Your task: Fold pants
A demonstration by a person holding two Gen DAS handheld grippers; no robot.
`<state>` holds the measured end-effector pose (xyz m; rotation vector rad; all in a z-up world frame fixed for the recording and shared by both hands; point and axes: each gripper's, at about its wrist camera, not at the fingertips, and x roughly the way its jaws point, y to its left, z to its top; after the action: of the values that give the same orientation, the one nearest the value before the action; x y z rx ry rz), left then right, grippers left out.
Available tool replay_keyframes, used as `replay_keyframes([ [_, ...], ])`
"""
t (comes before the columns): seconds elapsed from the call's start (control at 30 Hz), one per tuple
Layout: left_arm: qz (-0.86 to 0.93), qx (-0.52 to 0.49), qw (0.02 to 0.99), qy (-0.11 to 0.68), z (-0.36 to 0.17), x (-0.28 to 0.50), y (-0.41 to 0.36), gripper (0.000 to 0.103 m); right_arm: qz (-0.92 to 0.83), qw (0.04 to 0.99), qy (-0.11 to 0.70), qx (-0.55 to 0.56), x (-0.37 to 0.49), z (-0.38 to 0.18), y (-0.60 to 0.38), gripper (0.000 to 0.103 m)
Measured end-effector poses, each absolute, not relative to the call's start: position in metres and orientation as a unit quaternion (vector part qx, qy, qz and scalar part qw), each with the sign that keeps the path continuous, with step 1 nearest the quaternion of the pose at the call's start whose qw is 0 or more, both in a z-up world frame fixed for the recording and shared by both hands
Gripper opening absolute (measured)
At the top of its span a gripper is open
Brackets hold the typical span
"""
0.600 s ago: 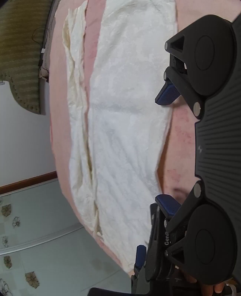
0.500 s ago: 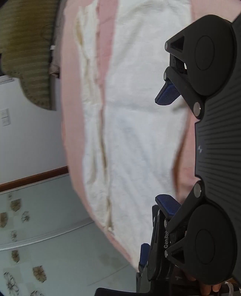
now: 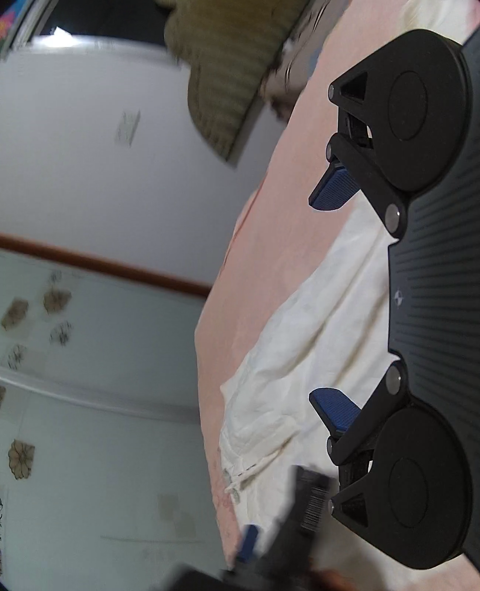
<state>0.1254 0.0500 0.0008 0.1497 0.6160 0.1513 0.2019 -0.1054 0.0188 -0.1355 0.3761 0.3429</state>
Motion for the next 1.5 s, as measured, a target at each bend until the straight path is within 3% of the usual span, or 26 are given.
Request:
replay_keyframes([
  [0.27, 0.070, 0.099, 0.943, 0.311, -0.033, 0.127, 0.044, 0.099, 0.208, 0.942, 0.264, 0.005, 0.334, -0.004, -0.099, 0.100],
  [0.3, 0.071, 0.105, 0.943, 0.307, -0.034, 0.126, 0.043, 0.100, 0.212, 0.937, 0.277, 0.019, 0.348, -0.009, -0.099, 0.096],
  [0.37, 0.077, 0.117, 0.944, 0.298, -0.037, 0.125, 0.039, 0.101, 0.215, 0.926, 0.310, 0.039, 0.376, -0.023, -0.098, 0.074],
  [0.43, 0.080, 0.128, 0.945, 0.291, -0.037, 0.124, 0.035, 0.102, 0.221, 0.913, 0.338, 0.058, 0.397, -0.035, -0.098, 0.059],
  [0.63, 0.084, 0.140, 0.944, 0.288, -0.036, 0.125, 0.031, 0.103, 0.287, 0.881, 0.373, 0.058, 0.413, -0.054, -0.086, 0.057],
  [0.7, 0.084, 0.140, 0.943, 0.288, -0.036, 0.125, 0.031, 0.103, 0.296, 0.880, 0.371, 0.023, 0.405, -0.052, -0.081, 0.051],
  [0.77, 0.084, 0.140, 0.943, 0.288, -0.036, 0.124, 0.030, 0.103, 0.284, 0.887, 0.364, -0.013, 0.397, -0.048, -0.075, 0.021],
  [0.83, 0.083, 0.138, 0.944, 0.290, -0.035, 0.123, 0.030, 0.103, 0.273, 0.899, 0.342, -0.031, 0.387, -0.042, -0.073, 0.011],
  [0.93, 0.075, 0.114, 0.945, 0.298, -0.033, 0.127, 0.039, 0.103, 0.259, 0.919, 0.283, -0.093, 0.356, -0.026, -0.064, 0.008],
  [1.1, 0.095, 0.001, 0.947, 0.307, -0.014, 0.131, 0.079, 0.093, 0.279, 0.914, 0.178, -0.235, 0.269, 0.008, -0.039, 0.005],
  [1.3, 0.106, -0.126, 0.953, 0.255, 0.019, 0.105, 0.133, 0.095, 0.347, 0.873, 0.148, -0.310, 0.164, 0.025, -0.041, 0.003],
  [1.5, 0.110, -0.084, 0.949, 0.284, 0.007, 0.107, 0.128, 0.095, 0.281, 0.926, 0.231, -0.102, 0.242, 0.038, -0.106, 0.008],
])
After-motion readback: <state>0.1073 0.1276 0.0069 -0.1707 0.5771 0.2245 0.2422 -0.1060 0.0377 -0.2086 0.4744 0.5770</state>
